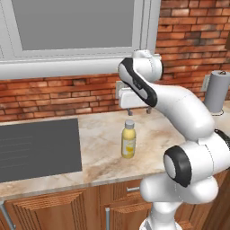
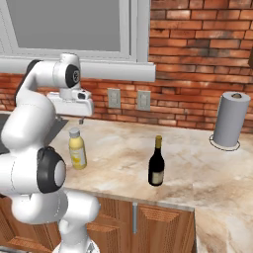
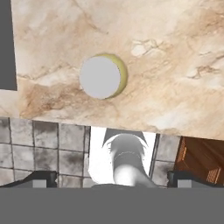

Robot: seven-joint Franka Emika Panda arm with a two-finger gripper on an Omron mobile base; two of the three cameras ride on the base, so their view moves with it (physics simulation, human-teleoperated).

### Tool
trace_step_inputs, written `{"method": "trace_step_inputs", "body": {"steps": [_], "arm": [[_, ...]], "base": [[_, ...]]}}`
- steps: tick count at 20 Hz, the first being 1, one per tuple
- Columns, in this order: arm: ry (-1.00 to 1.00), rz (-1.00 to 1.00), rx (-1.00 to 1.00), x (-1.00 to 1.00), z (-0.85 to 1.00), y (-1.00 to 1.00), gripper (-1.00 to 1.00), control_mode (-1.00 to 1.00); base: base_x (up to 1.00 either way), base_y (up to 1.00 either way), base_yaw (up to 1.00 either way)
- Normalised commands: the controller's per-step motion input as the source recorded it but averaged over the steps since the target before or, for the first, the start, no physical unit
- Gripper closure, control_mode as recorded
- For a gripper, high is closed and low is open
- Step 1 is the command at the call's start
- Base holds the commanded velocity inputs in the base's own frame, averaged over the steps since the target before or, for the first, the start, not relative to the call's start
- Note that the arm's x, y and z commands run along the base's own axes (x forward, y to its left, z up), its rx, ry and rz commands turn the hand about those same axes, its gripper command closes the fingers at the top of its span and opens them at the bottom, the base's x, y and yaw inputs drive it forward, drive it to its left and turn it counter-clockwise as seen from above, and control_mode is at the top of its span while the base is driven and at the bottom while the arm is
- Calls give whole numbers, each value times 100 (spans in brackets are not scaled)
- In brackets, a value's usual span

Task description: There is a wine glass and glass cup on the dining counter. Place the wine bottle next to the wine glass and the juice bottle next to the glass cup.

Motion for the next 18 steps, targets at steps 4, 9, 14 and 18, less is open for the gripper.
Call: {"method": "trace_step_inputs", "body": {"steps": [4, 9, 14, 18], "arm": [[15, 0, 0, 8, -4, 0, -100, -100], [14, 0, 2, 5, -6, 0, -100, -100], [15, 0, 1, 1, -8, 0, -100, -100], [16, 0, 0, 0, -8, 1, -100, -100]], "base": [[0, 0, 0], [0, 0, 0], [0, 0, 0], [0, 0, 0]]}}
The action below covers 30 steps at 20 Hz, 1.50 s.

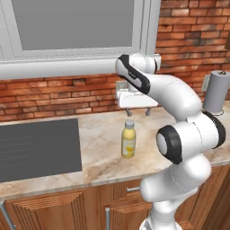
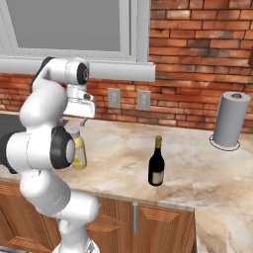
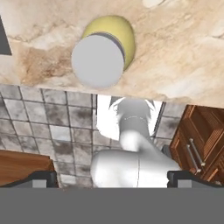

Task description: There is a wine glass and glass cup on the dining counter. Place the wine bottle next to the wine glass and the juice bottle next to the glass cup.

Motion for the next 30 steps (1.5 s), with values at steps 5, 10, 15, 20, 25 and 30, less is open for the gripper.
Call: {"method": "trace_step_inputs", "body": {"steps": [5, 10, 15, 20, 25, 30], "arm": [[15, 0, 0, 1, -8, 4, -100, -100], [5, 0, 0, 7, -12, 7, -100, -100], [0, 0, -9, 13, -17, 11, -100, -100], [0, 0, -12, 10, -16, 12, -100, -100], [0, 0, -8, 11, -9, 7, -100, -100], [-6, 0, -5, 12, -8, 2, -100, -100]], "base": [[0, 0, 0], [0, 0, 0], [0, 0, 0], [0, 0, 0], [0, 0, 0], [0, 0, 0]]}}
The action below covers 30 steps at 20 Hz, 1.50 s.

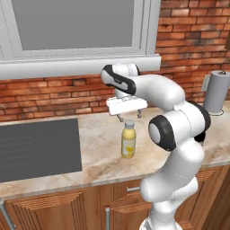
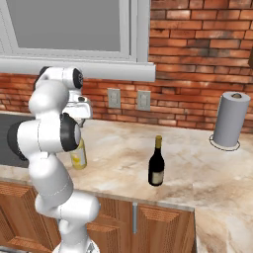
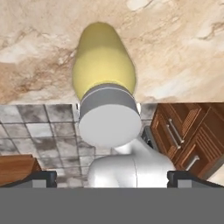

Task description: There is a wine glass and glass cup on the dining counter. Place the wine bottle next to the wine glass and the juice bottle next to the glass cup.

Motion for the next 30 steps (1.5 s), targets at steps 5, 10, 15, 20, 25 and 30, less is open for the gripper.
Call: {"method": "trace_step_inputs", "body": {"steps": [5, 10, 15, 20, 25, 30], "arm": [[-16, 0, -1, 6, -11, 0, -100, -100], [-20, 0, -1, 6, -14, 0, -100, -100], [-17, 0, 0, 10, -16, 0, -100, -100], [-14, 0, 0, 20, -11, 0, -100, -100], [-12, 0, 3, 3, -6, 0, -100, -100], [-7, -1, 6, -2, -3, 0, -100, -100]], "base": [[0, 0, 0], [0, 0, 0], [0, 0, 0], [0, 0, 0], [0, 0, 0], [0, 0, 0]]}}
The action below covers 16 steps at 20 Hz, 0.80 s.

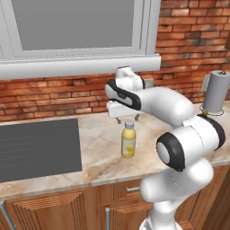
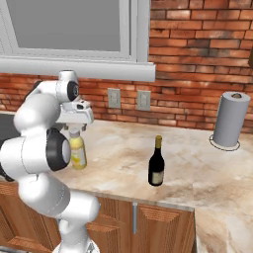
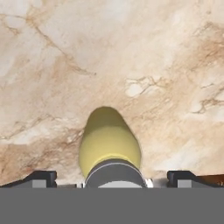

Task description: There is a wine glass and glass cup on the dining counter. Place the wine bottle next to the wine glass and the juice bottle next to the glass cup.

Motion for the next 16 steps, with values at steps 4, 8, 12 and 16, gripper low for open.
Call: {"method": "trace_step_inputs", "body": {"steps": [4, 8, 12, 16], "arm": [[-6, -1, 4, -14, 0, 0, -100, -100], [-8, -1, 1, -16, 0, 0, -100, -100], [-7, -2, 0, -14, -2, 0, -100, -100], [-9, -2, 0, -8, -13, 0, -100, -100]], "base": [[0, 0, 0], [0, 0, 0], [0, 0, 0], [0, 0, 0]]}}
